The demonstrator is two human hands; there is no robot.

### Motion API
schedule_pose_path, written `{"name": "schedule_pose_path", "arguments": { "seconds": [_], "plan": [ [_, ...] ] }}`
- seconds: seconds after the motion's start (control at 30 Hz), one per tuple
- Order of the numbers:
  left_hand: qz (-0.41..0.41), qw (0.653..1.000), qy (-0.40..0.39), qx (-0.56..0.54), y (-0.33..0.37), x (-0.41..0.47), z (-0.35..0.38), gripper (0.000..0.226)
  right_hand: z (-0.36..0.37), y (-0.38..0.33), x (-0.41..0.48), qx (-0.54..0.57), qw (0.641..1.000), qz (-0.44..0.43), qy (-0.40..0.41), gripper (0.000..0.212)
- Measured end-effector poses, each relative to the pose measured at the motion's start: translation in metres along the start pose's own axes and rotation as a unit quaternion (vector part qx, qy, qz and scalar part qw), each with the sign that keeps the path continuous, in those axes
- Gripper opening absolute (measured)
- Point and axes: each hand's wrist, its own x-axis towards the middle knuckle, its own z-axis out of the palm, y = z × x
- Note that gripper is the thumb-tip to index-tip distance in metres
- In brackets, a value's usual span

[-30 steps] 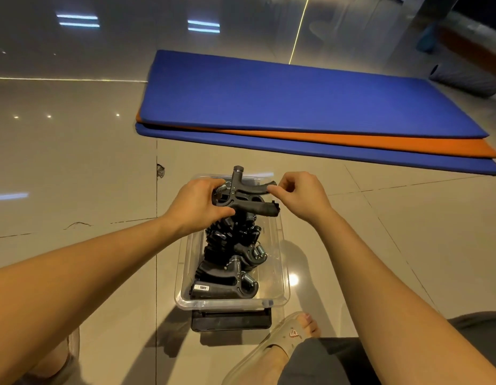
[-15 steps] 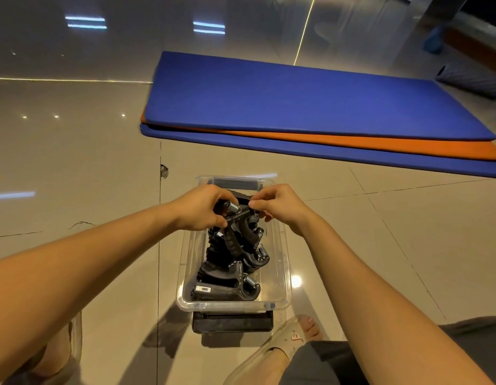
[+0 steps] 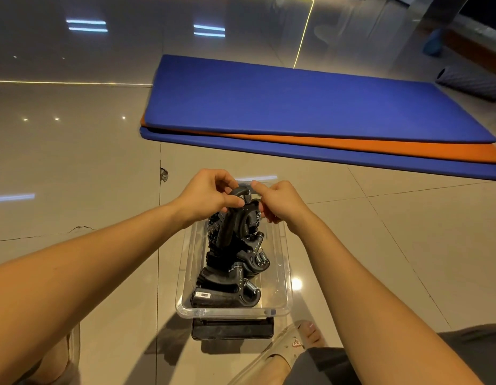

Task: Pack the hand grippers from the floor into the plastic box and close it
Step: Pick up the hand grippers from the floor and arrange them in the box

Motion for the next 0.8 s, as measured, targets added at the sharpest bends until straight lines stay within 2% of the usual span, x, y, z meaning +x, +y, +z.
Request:
{"name": "schedule_pose_path", "arguments": {
  "seconds": [0.13,0.3,0.47,0.63,0.7,0.8],
  "plan": [
    [-0.006,1.0,0.002,-0.012,0.006,-0.002,0.008,0.025,-0.003,-0.003,-0.002,0.075,0.993,0.081,-0.033,0.058],
    [0.026,1.0,-0.003,0.01,0.004,-0.007,0.016,0.02,-0.005,-0.001,-0.001,0.132,0.984,0.113,-0.047,0.044],
    [0.068,0.997,0.005,0.035,0.002,-0.012,0.025,0.024,-0.011,-0.001,0.004,0.17,0.965,0.182,-0.085,0.028],
    [0.082,0.993,-0.017,0.082,-0.006,-0.011,0.03,0.027,-0.019,0.003,0.004,0.14,0.971,0.174,-0.083,0.02],
    [0.097,0.986,-0.012,0.132,-0.013,-0.009,0.023,0.042,-0.027,0.006,0.004,0.11,0.978,0.16,-0.081,0.015],
    [0.101,0.954,-0.037,0.279,-0.026,-0.005,0.01,0.082,-0.042,0.013,0.003,0.095,0.976,0.165,-0.105,0.018]
  ]
}}
